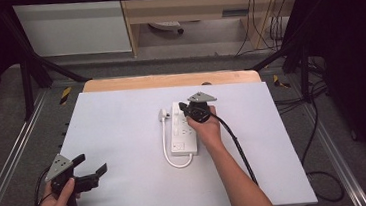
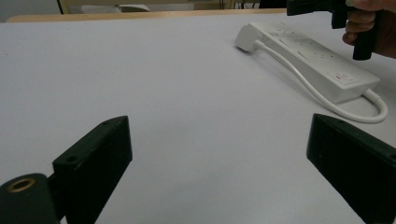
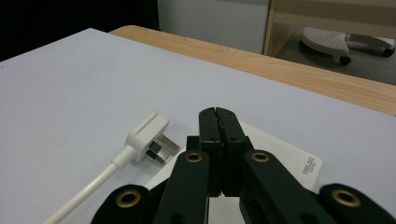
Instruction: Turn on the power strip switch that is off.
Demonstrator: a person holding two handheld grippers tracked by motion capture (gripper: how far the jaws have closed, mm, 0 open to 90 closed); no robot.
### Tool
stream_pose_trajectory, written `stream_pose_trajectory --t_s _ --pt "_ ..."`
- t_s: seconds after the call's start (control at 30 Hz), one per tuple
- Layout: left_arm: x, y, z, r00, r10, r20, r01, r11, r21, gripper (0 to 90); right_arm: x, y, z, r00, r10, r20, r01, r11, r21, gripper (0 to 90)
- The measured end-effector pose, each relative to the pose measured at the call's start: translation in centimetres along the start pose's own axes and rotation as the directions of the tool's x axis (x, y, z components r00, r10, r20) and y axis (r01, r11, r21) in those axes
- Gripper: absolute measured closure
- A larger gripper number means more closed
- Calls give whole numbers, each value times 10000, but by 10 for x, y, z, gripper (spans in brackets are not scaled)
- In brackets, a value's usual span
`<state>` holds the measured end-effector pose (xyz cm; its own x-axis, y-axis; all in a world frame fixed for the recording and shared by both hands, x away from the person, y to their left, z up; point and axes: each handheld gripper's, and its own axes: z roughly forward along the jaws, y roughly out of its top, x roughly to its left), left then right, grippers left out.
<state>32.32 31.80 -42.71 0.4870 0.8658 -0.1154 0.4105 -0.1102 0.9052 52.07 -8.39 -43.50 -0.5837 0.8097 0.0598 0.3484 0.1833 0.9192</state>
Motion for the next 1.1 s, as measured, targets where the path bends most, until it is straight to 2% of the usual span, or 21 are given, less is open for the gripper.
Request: stream_pose_trajectory --t_s 0.37,0.87,1.1 --pt "0 0 0 10000 5 -9 -5 10000 -7 69 8 -1 7 9990 -330 -294 340 9988 362 900" --pt "1 0 0 10000 35 -25 -35 10000 19 69 10 -1 17 9986 -425 -323 457 9931 1078 900" --pt "1 0 0 10000 22 -15 -22 10000 6 69 10 -1 19 9988 -356 -333 393 9921 1191 900"
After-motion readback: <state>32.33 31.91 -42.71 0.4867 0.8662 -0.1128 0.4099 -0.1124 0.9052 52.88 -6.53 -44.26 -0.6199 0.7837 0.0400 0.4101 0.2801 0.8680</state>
